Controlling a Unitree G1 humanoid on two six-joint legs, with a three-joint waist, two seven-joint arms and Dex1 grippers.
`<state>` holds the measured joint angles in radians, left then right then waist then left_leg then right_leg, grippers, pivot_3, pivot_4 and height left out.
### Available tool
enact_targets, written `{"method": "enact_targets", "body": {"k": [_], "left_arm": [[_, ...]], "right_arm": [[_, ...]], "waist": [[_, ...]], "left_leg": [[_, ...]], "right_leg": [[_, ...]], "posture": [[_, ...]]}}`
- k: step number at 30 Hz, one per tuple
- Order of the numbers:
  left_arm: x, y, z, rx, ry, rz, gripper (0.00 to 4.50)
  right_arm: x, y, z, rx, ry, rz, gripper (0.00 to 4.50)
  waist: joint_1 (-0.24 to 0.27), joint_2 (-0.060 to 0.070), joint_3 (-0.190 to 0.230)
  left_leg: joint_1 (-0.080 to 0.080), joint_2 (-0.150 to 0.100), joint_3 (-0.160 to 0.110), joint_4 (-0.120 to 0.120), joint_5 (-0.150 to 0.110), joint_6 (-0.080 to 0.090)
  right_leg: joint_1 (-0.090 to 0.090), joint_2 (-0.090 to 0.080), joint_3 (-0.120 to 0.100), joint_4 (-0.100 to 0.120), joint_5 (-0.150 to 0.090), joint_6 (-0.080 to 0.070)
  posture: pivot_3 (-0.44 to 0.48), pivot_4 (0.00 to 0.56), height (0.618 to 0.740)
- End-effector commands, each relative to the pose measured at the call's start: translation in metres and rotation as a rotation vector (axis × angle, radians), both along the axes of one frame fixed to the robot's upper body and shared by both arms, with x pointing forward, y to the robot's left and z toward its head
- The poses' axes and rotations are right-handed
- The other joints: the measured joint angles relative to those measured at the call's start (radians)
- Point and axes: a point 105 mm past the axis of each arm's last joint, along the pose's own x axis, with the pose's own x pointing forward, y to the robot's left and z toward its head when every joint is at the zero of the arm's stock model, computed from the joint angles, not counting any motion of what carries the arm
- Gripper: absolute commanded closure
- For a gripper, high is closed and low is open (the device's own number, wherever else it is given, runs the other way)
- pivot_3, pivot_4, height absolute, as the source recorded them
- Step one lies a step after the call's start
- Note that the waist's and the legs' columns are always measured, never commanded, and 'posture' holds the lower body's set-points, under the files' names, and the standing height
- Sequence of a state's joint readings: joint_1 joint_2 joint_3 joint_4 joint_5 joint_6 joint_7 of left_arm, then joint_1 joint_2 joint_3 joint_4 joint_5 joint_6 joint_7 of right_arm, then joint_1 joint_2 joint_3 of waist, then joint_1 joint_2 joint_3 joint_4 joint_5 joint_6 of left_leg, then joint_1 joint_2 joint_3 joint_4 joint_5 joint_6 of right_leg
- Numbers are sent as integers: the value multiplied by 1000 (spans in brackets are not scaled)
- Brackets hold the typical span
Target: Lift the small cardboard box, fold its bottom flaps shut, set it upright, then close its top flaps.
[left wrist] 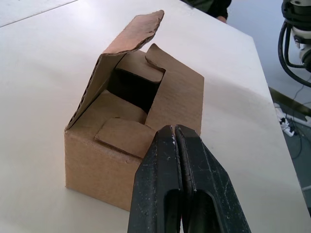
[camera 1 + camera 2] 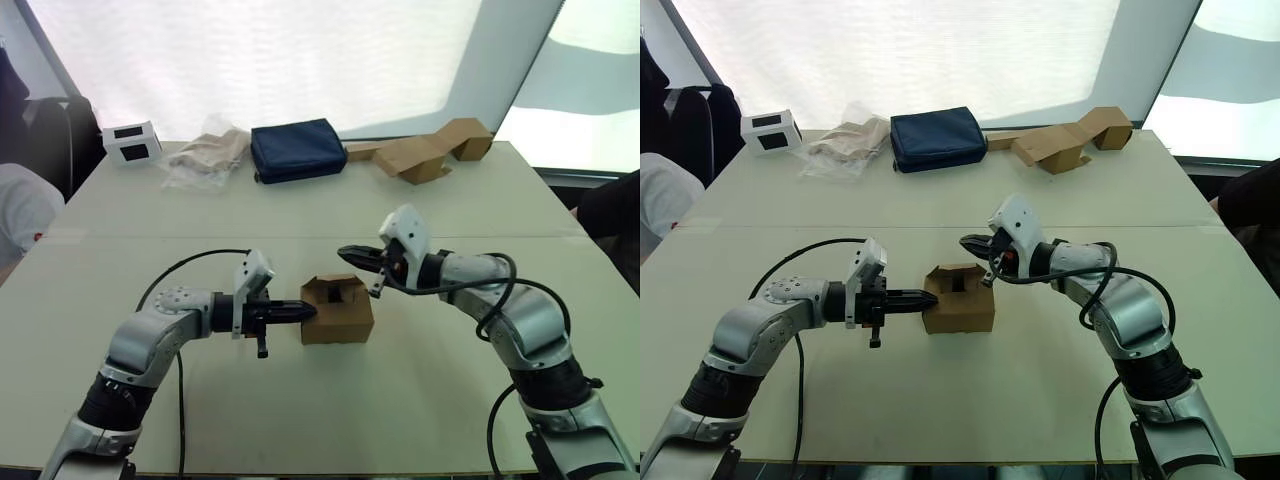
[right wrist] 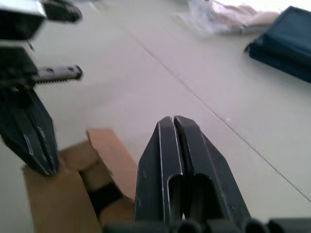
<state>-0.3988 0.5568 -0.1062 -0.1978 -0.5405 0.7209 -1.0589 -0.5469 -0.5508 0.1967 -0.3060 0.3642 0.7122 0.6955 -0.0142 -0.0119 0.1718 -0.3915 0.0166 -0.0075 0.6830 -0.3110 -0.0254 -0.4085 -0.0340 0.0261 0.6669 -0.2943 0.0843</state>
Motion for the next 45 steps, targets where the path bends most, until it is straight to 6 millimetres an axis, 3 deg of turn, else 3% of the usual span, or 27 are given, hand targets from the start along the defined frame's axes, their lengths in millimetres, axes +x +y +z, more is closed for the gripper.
{"method": "enact_targets", "body": {"k": [1,10,14,24,29,35,45], "left_arm": [[-1,-2,1,-4,-22,-4,4467],[12,14,12,-22,-35,49,4467],[24,4,23,-61,-100,82,4467],[35,-15,10,-44,-132,92,4467],[39,-18,8,-60,-135,105,4467],[39,-20,13,-98,-126,120,4467],[38,-18,11,-89,-102,124,4467]], "right_arm": [[-14,6,-2,-38,-9,66,4500],[-28,8,-17,-54,46,89,4500],[-30,9,-18,-51,42,86,4500],[-34,12,-10,-32,-2,80,4500],[-46,11,-2,-20,-41,124,4500],[-58,11,-11,-70,-34,163,4500],[-52,9,-26,-177,-61,175,4500]], "waist": [[0,0,0],[-1,0,0],[2,0,0],[-1,0,0],[3,0,0],[3,0,0],[1,0,0]], "left_leg": [[0,0,0,0,0,0],[0,0,0,0,0,0],[0,0,0,0,0,0],[0,0,0,0,0,0],[0,0,0,0,0,0],[0,0,0,0,0,0],[0,0,0,0,0,0]], "right_leg": [[0,0,0,0,0,0],[0,0,0,0,0,0],[0,0,0,0,0,0],[0,1,0,0,0,0],[0,0,0,0,0,0],[0,0,0,0,0,0],[0,1,-1,0,0,0]], "posture": [[0,150,740],[0,150,740],[0,150,740],[0,150,740],[0,150,740],[0,150,740],[0,150,740]]}}
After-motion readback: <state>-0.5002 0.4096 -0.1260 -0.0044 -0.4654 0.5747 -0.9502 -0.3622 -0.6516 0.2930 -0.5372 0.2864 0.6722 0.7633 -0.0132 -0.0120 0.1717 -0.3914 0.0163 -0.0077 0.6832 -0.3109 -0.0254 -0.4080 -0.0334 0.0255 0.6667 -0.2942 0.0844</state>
